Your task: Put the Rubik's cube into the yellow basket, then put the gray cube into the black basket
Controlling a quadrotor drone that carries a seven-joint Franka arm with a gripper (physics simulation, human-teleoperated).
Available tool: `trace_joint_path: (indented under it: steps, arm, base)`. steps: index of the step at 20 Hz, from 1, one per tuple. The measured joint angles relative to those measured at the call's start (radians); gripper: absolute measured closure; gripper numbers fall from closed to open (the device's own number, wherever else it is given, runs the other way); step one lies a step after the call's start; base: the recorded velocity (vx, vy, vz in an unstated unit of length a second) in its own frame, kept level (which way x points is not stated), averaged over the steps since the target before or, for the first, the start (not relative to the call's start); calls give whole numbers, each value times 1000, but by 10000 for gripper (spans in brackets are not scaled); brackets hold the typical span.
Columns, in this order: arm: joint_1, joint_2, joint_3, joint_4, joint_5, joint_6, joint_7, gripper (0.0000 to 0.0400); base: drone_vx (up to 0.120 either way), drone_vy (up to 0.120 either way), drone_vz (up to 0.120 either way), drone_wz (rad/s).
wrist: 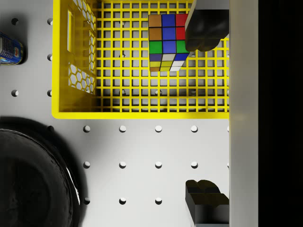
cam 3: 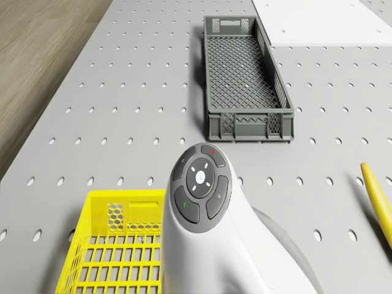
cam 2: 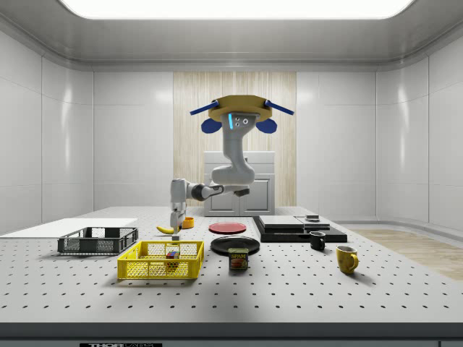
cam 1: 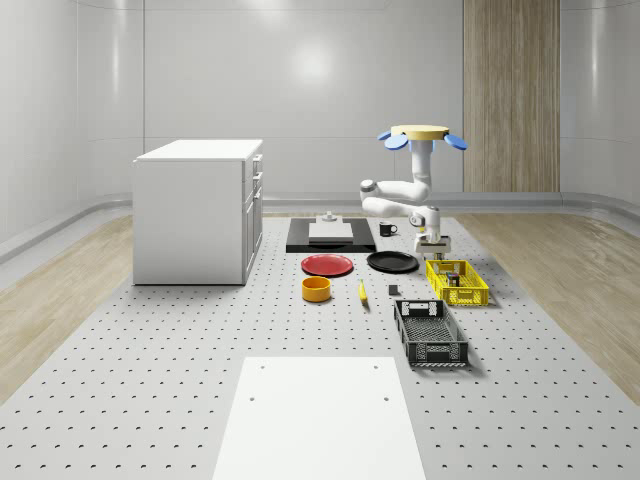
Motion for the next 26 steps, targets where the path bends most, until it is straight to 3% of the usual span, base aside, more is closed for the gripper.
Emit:
trace_joint_path:
  steps: [14, 26]
  arm:
    - [0, -1, 0, 0, 0, 1, 0, 0]
    - [0, -1, 0, 0, 1, 1, 0, 0]
  base:
    - [3, -120, 0, 0]
    - [110, -120, 0, 0]
